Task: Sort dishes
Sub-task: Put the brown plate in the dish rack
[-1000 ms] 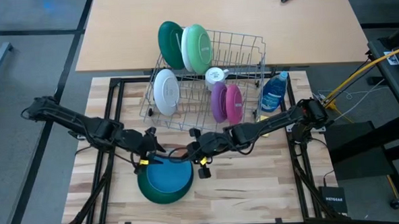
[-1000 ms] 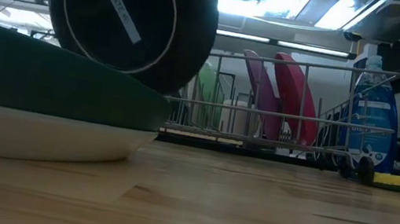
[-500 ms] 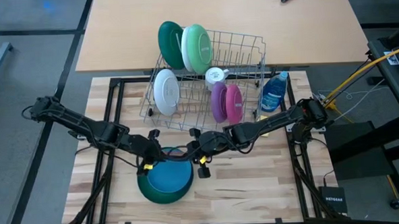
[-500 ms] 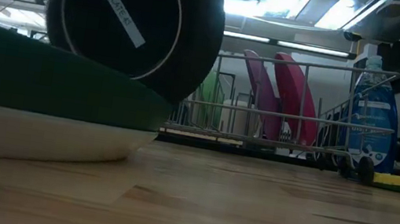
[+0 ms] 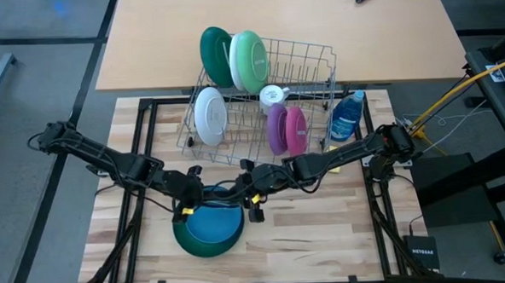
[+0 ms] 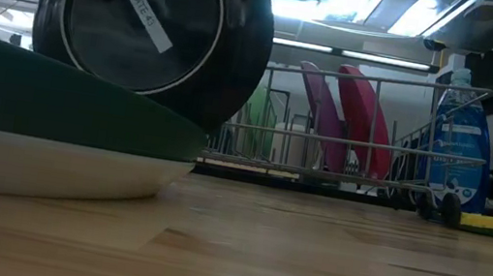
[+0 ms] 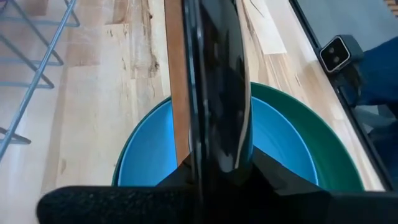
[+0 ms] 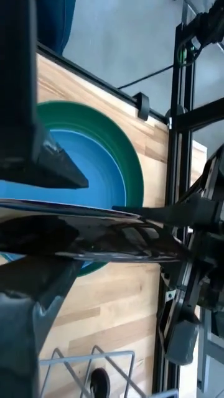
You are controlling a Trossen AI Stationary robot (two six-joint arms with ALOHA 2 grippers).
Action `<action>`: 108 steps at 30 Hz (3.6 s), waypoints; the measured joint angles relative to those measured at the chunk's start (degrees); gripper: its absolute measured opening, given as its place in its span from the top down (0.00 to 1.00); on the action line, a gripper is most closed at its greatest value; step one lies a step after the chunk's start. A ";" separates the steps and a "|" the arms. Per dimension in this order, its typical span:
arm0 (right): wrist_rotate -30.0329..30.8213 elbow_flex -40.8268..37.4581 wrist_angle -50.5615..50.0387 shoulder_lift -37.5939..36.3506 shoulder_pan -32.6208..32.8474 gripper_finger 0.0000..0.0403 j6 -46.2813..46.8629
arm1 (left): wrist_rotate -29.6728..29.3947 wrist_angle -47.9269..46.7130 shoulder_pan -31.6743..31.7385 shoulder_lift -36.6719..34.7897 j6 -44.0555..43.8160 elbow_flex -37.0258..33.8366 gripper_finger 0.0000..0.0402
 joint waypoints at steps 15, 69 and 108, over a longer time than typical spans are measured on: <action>7.42 0.11 -5.82 -10.66 0.17 0.54 -8.78 | -1.22 1.14 0.15 -0.11 -16.79 -0.11 0.90; 15.37 -35.70 -22.73 -38.66 0.13 0.54 5.13 | -26.20 10.81 28.57 6.25 -37.52 10.05 0.90; 13.85 -36.94 -17.85 -38.64 0.11 0.54 6.23 | -23.94 12.75 31.41 18.80 -37.86 10.05 0.78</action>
